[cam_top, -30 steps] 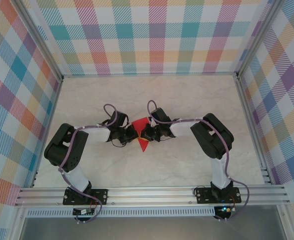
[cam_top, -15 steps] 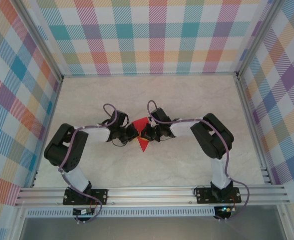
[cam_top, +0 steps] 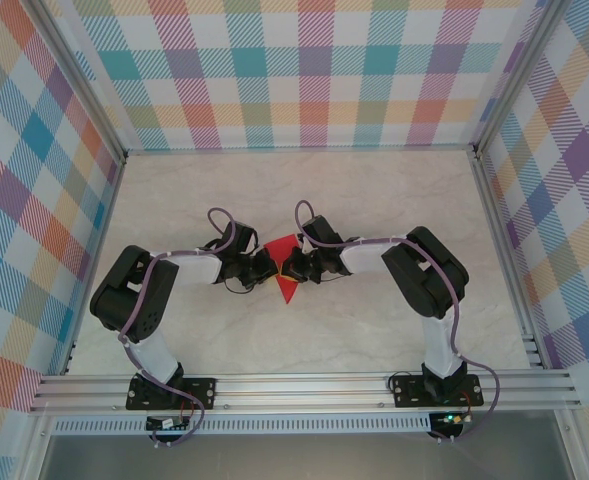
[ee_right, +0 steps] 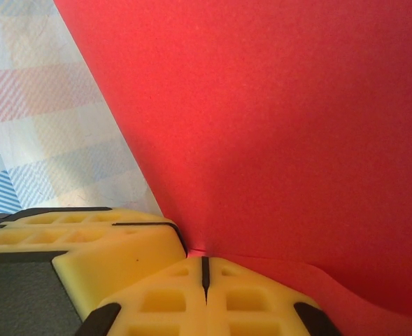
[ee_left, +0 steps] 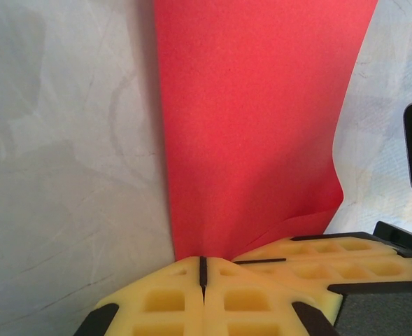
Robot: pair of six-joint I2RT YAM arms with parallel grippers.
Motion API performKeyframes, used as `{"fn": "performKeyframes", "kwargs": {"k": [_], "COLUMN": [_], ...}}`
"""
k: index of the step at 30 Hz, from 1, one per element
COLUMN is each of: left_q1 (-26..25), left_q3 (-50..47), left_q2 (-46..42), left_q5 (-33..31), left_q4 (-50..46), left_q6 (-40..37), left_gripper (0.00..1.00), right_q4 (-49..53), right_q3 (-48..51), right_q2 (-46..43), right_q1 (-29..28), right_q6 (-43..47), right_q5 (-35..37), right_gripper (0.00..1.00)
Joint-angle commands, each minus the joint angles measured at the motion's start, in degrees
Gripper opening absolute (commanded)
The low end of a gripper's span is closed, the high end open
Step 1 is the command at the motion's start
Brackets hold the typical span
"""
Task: Fold a paper plane with a square sheet of paper (pick it up from the middle)
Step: Third fold the triangle at the center of the table.
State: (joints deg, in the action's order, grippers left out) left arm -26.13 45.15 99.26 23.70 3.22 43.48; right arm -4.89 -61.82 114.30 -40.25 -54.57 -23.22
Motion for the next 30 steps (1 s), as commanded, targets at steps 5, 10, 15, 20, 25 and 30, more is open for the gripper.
{"fn": "performKeyframes", "kwargs": {"k": [5,10,15,20,25,30], "left_q1": [-0.24,-0.24,-0.24,-0.24,-0.24,-0.24], "left_q3": [-1.46,-1.91,-1.97,-2.19,-2.46,-2.78], "left_q2": [2.84,3.09,2.79,2.18,2.24,1.84], "left_q5": [-2.55,-2.52,-2.35,-2.11,-0.55,1.91], "left_q4": [-3.22,-3.09,-2.96,-2.88,-1.69,0.09], "left_q6": [-2.00,-2.01,-1.93,-1.87,-1.54,-1.21], "left_gripper": [0.00,0.00,0.00,0.00,0.00,0.00], "right_q4": [0.47,0.28,2.03,2.69,5.06,6.88], "right_q3": [2.59,5.41,7.19,8.59,8.76,8.52], "right_q2": [-5.73,-8.09,-8.66,-7.70,-6.54,-7.60], "right_q1": [-0.12,-0.43,-1.58,-1.94,-1.94,-1.94], "right_q6": [1.65,2.23,3.15,3.33,3.55,3.92], "right_q5": [-2.92,-5.00,-5.09,-5.01,-2.86,-1.66], "right_gripper": [0.00,0.00,0.00,0.00,0.00,0.00]}}
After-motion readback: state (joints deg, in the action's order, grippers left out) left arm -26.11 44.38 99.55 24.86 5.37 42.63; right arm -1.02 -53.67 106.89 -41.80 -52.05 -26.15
